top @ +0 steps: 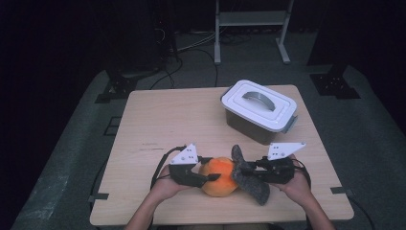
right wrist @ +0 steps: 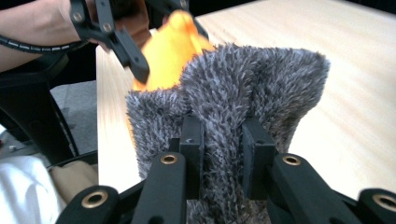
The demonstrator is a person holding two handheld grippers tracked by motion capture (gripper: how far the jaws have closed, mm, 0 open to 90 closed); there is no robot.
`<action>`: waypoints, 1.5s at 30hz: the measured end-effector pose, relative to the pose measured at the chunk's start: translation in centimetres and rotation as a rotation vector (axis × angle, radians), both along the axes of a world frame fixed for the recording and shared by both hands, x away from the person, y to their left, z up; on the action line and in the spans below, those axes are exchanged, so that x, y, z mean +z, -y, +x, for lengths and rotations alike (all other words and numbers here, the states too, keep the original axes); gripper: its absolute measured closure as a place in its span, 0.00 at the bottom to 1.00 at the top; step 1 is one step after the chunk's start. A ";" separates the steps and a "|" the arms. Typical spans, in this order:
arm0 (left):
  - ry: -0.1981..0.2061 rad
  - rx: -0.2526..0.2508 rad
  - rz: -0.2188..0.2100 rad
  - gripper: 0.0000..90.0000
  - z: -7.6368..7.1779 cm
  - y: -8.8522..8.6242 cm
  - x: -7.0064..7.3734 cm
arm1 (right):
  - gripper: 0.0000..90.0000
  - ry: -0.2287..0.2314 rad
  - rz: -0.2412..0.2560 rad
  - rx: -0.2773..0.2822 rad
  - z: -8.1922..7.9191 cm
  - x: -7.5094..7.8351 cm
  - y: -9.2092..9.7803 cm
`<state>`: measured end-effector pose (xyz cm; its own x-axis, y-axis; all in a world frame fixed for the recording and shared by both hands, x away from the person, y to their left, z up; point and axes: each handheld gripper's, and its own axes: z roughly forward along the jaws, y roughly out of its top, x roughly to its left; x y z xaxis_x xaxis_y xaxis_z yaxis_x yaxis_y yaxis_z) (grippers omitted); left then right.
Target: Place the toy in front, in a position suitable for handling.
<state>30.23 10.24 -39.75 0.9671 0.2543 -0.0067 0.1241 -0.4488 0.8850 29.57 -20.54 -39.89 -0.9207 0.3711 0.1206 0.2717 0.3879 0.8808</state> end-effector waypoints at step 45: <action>0.066 -0.087 0.023 0.45 -0.6 0.3 -1.0 | 0.80 -0.030 0.037 0.047 0.0 -0.2 -1.2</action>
